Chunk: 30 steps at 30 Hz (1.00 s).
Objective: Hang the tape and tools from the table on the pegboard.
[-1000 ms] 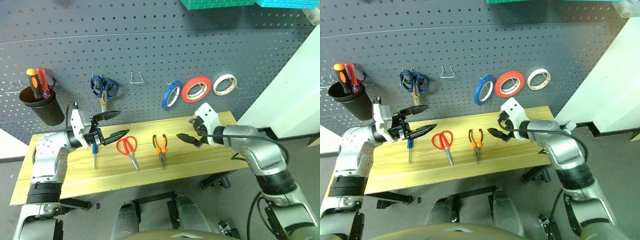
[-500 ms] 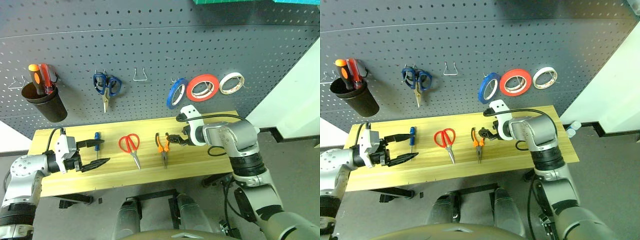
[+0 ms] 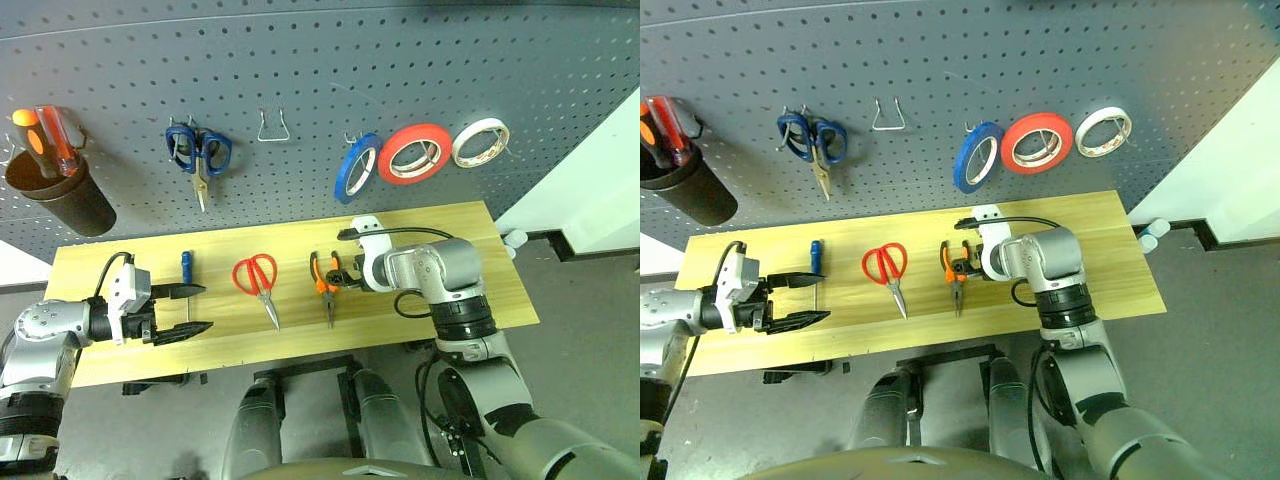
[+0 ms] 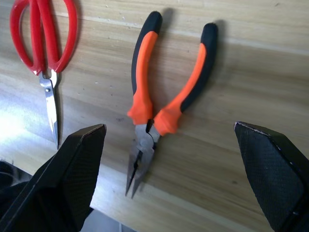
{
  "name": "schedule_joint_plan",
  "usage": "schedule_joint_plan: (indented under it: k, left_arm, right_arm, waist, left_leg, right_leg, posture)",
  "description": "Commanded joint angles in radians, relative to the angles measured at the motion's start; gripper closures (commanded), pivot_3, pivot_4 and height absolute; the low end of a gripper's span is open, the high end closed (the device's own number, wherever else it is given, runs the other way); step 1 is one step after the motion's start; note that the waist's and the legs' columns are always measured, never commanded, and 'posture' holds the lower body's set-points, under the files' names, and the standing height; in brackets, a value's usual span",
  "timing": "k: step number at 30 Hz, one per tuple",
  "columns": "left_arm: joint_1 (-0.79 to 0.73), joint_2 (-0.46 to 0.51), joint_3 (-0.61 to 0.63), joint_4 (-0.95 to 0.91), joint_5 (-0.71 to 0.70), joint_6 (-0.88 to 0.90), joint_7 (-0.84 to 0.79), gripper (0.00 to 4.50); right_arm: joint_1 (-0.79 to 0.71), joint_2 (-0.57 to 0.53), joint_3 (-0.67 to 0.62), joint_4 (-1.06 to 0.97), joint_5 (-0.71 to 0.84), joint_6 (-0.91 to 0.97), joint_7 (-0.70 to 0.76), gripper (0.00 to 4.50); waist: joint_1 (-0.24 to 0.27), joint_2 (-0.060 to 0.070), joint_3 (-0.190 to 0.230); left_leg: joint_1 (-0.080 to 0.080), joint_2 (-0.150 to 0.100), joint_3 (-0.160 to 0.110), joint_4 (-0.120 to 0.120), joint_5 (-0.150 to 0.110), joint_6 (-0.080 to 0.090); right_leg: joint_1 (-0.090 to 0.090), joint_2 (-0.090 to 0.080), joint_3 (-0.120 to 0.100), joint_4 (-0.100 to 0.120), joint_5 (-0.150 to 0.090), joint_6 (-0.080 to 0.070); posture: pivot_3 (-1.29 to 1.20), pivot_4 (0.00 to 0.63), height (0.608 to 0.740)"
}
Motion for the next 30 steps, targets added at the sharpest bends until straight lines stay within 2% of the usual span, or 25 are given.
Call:
schedule_joint_plan:
  k: [1, 5, 8, 16, 23, 30]
  left_arm:
    - [-0.012, -0.009, -0.008, 0.041, 0.021, -0.021, -0.002, 0.8]
    - [-0.024, -0.022, -0.02, 0.063, 0.04, -0.036, 0.009, 0.8]
    - [-0.022, -0.028, -0.021, 0.059, 0.044, -0.039, 0.008, 0.8]
    - [-0.011, -0.046, -0.009, 0.036, 0.032, -0.046, 0.015, 0.8]
    - [-0.018, -0.049, -0.002, 0.045, 0.037, -0.05, 0.029, 0.8]
    - [-0.02, -0.053, 0.006, 0.03, 0.021, -0.041, 0.053, 0.8]
  right_arm:
    - [-0.025, 0.018, 0.011, 0.011, 0.001, -0.02, 0.001, 0.06]
    - [-0.024, 0.028, 0.05, 0.043, -0.029, -0.069, -0.016, 0.06]
    - [-0.029, 0.052, 0.018, 0.091, -0.04, -0.083, -0.042, 0.06]
    - [-0.093, 0.122, -0.048, 0.169, -0.039, -0.118, -0.074, 0.06]
    - [-0.103, 0.154, -0.024, 0.211, -0.057, -0.149, -0.086, 0.06]
    - [-0.112, 0.138, 0.017, 0.266, -0.09, -0.193, -0.084, 0.06]
  waist:
    - [0.0, -0.001, 0.012]
    - [0.001, -0.003, 0.031]
    - [0.001, -0.003, 0.043]
    - [0.001, -0.002, 0.046]
    - [0.001, -0.002, 0.047]
    - [0.0, -0.002, 0.047]
  left_leg:
    - [0.0, 0.0, 0.0, 0.0, 0.0, 0.0]
    - [0.0, -0.001, -0.001, 0.0, 0.0, 0.0]
    - [-0.001, -0.001, -0.001, 0.0, 0.0, 0.0]
    - [-0.007, -0.001, -0.001, -0.001, 0.0, 0.0]
    - [-0.007, -0.001, -0.001, -0.001, 0.0, 0.0]
    - [-0.007, -0.001, -0.001, -0.001, 0.0, 0.0]
  right_leg:
    - [0.0, 0.0, 0.0, 0.002, -0.001, 0.0]
    - [-0.004, 0.0, 0.0, 0.01, -0.005, -0.003]
    - [-0.007, 0.0, 0.0, 0.012, -0.005, -0.003]
    - [-0.013, 0.001, 0.0, 0.014, -0.006, -0.002]
    - [-0.014, 0.0, 0.0, 0.013, -0.007, -0.002]
    - [-0.014, 0.0, 0.0, 0.013, -0.007, -0.003]
  posture:
    - [0.17, 0.396, 0.74]
    - [0.17, 0.412, 0.74]
    - [0.18, 0.417, 0.74]
    - [0.19, 0.413, 0.74]
    - [0.19, 0.404, 0.74]
    - [0.2, 0.403, 0.74]
